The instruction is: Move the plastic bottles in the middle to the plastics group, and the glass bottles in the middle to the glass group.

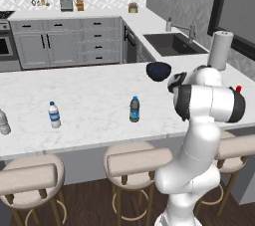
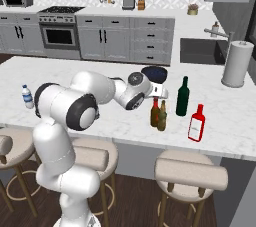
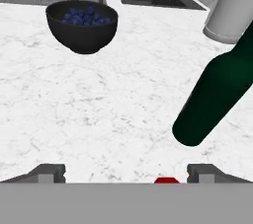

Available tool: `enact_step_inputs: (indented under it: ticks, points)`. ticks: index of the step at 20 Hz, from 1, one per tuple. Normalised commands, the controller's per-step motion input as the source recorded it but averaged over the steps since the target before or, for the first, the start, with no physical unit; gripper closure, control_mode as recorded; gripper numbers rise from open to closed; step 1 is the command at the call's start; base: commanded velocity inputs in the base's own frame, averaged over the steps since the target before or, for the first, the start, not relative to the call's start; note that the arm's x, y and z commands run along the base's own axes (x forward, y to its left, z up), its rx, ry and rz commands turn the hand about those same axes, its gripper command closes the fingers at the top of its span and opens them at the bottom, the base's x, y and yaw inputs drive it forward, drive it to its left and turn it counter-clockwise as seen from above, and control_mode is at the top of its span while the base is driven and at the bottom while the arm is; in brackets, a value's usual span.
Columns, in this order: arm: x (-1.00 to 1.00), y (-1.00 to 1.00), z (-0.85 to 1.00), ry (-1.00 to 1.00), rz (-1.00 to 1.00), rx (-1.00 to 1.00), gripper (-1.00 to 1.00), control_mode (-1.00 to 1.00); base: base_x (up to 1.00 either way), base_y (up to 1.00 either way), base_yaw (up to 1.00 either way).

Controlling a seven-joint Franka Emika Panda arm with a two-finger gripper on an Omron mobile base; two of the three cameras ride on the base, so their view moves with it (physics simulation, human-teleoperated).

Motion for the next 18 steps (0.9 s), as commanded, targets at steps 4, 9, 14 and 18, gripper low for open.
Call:
enact_step_inputs:
  ticks: [4,9,14,18]
  points:
    - [-0.07,0.00,0.52,-0.13,0.00,0.00,-1.00,-1.00,0.00,0.00,0.00]
    - [-0.35,0.21,0.51,-0.10,0.02,0.00,-1.00,-1.00,0.00,0.00,0.00]
    - [-0.30,0.76,0.31,0.02,0.17,0.00,-1.00,-1.00,0.00,0.00,0.00]
    - [-0.11,0.89,0.35,0.19,0.20,0.00,-1.00,-1.00,0.00,0.00,0.00]
